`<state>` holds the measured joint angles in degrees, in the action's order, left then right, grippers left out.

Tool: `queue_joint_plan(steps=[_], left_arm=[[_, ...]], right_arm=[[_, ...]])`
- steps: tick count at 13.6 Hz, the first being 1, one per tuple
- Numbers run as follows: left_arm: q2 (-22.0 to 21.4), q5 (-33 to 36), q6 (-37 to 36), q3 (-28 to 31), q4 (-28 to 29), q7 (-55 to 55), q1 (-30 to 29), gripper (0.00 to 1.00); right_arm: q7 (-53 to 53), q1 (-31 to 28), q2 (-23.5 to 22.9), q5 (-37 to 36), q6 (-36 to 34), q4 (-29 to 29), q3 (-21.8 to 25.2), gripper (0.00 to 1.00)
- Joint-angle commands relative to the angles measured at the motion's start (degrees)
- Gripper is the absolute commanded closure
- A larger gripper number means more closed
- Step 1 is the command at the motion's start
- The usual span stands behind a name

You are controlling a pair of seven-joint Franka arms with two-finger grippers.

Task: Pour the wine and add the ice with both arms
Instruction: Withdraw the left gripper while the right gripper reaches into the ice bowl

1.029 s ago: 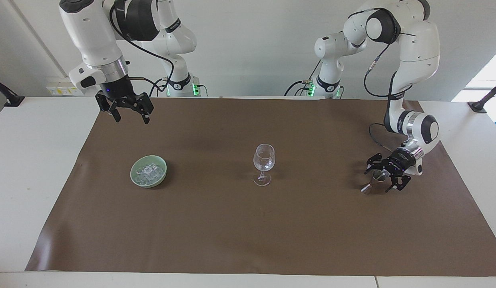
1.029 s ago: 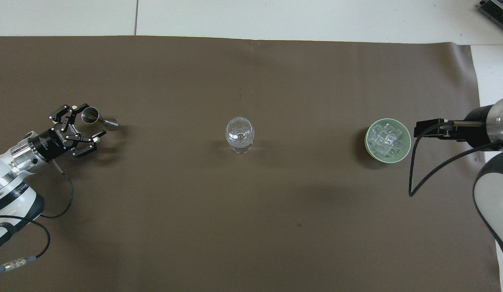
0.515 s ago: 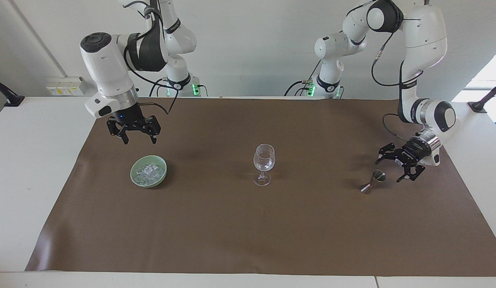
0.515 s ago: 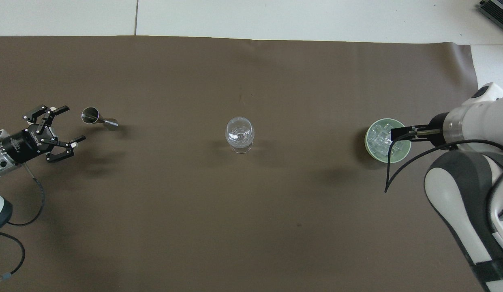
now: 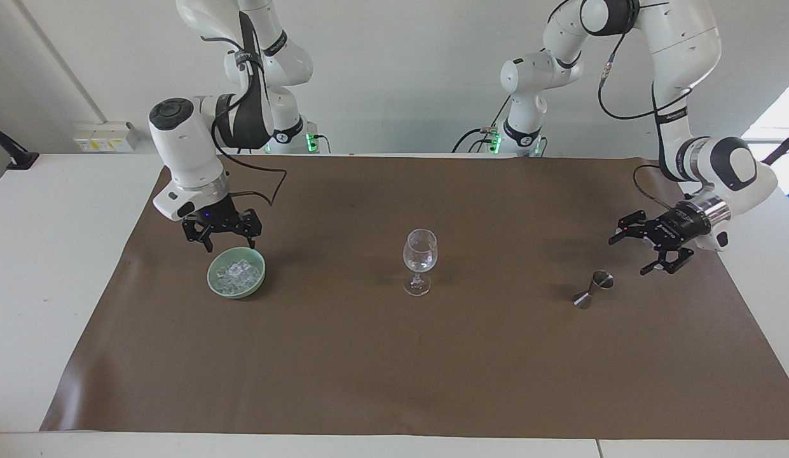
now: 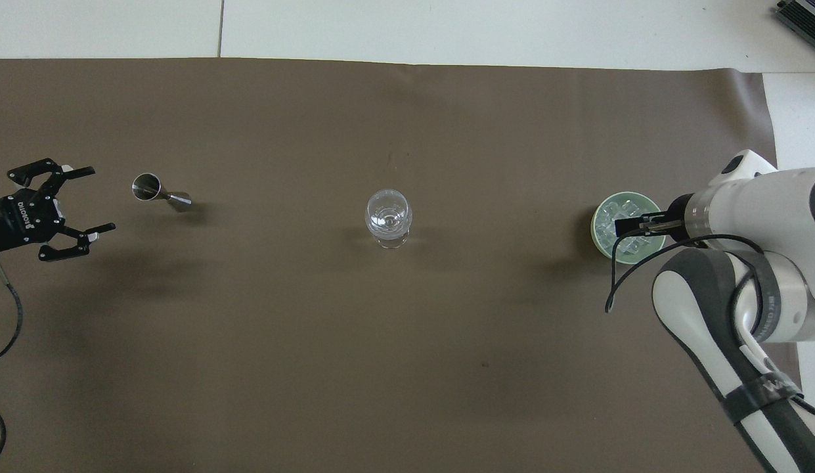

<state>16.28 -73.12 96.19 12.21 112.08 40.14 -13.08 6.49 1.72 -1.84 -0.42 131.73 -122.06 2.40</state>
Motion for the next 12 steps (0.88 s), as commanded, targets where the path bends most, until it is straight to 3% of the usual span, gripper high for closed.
queue_joint_plan(steps=[1, 7, 11, 12], left_arm=[[-3.35, 8.31, -0.21, 0.18, -2.91, 2.3, 1.9, 0.0], [-11.26, 26.59, -0.3, -0.08, -5.99, 0.64, 8.59, 0.0], [-14.86, 37.65, -0.04, -0.52, -8.8, -3.83, 12.45, 0.0], [-16.0, 41.61, 0.31, -0.52, -8.81, -6.1, 14.46, 0.0]], right_arm=[[1.6, -1.36, -2.1, -0.81, 3.7, -1.43, -0.55, 0.0], [1.68, -1.54, -6.5, -0.81, 9.32, -1.6, -0.2, 0.0], [1.42, -1.63, -6.51, -0.81, 9.69, -2.83, -0.02, 0.0], [1.42, -1.63, -6.42, -0.81, 9.6, -3.01, -0.11, 0.06]])
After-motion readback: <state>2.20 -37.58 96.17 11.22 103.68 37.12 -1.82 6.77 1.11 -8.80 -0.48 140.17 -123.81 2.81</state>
